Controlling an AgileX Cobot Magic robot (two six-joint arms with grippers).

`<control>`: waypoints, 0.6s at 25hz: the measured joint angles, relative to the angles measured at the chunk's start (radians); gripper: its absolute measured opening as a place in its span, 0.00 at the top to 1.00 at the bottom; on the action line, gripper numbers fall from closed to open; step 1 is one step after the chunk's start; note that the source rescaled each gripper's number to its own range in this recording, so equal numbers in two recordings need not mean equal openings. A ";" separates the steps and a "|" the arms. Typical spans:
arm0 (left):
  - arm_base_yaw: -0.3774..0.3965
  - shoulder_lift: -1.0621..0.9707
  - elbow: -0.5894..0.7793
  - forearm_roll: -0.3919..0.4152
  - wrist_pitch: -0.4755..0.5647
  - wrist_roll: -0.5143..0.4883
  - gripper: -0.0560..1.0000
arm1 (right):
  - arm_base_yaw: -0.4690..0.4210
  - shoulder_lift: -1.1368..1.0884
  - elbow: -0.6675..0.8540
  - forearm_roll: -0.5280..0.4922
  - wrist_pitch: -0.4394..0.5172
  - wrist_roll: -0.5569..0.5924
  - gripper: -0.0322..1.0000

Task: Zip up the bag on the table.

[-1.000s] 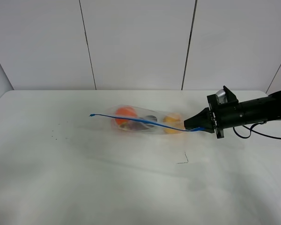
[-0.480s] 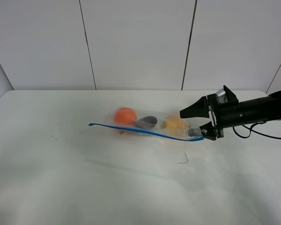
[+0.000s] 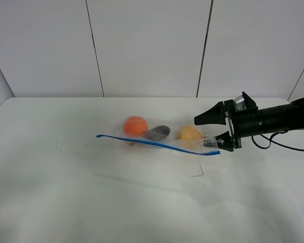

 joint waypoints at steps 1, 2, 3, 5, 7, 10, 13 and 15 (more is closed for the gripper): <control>0.000 0.000 0.000 0.000 0.000 0.000 0.00 | 0.000 -0.010 0.001 -0.010 -0.004 -0.006 0.00; 0.000 0.000 0.000 0.000 0.000 0.000 0.00 | 0.000 -0.023 0.001 -0.029 -0.018 -0.013 0.00; 0.000 0.000 0.000 0.000 0.000 0.000 0.00 | 0.000 -0.046 -0.001 -0.058 -0.040 -0.014 0.00; 0.000 0.000 0.000 0.000 0.000 0.000 0.00 | 0.000 -0.102 -0.015 -0.149 -0.103 0.003 0.00; 0.000 0.000 0.000 0.000 0.000 0.000 0.00 | 0.000 -0.177 -0.033 -0.296 -0.194 0.066 0.00; 0.000 0.000 0.000 0.000 0.000 0.000 0.00 | 0.000 -0.299 -0.040 -0.570 -0.322 0.223 0.00; 0.000 0.000 0.000 0.000 0.000 0.000 0.00 | 0.000 -0.411 -0.040 -0.841 -0.362 0.411 0.00; 0.000 0.000 0.000 0.000 0.000 0.000 0.00 | 0.000 -0.483 -0.040 -0.963 -0.362 0.483 0.00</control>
